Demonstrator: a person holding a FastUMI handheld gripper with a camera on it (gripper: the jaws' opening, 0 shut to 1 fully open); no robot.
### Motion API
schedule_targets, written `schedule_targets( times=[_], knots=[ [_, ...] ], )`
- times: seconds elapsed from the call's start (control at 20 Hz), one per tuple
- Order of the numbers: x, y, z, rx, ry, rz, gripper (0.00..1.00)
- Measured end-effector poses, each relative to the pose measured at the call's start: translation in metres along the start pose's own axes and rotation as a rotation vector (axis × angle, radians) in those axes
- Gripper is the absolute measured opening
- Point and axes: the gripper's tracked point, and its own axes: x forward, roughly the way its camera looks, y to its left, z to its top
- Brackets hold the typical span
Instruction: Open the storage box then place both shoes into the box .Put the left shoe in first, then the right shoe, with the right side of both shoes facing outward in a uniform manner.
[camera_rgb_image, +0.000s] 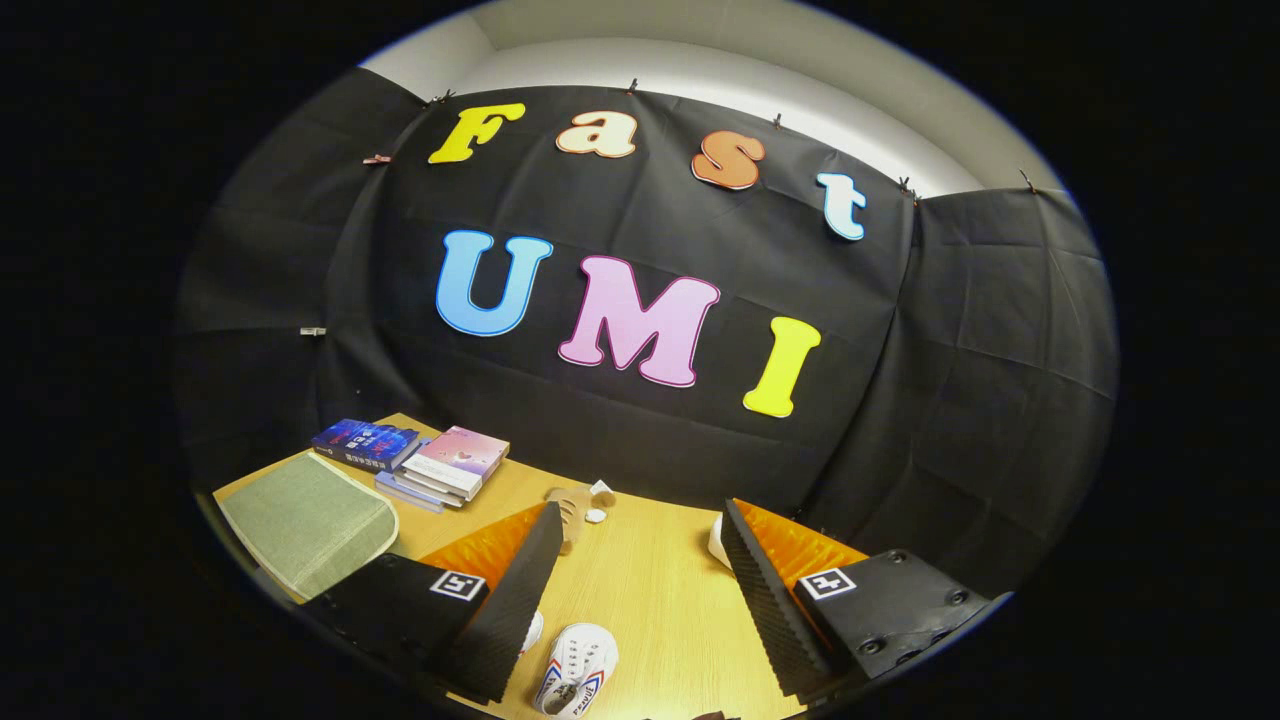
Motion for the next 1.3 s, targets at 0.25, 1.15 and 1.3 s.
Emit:
schedule_targets(
  times=[0.25,1.15,1.3],
  knots=[
    [0.0,-0.001,-0.004,0.001,0.003,-0.004,0.97],
    [0.005,0.002,-0.009,-0.002,0.014,0.005,0.97],
    [0.005,0.003,-0.012,0.001,0.02,0.006,0.97]
  ],
)
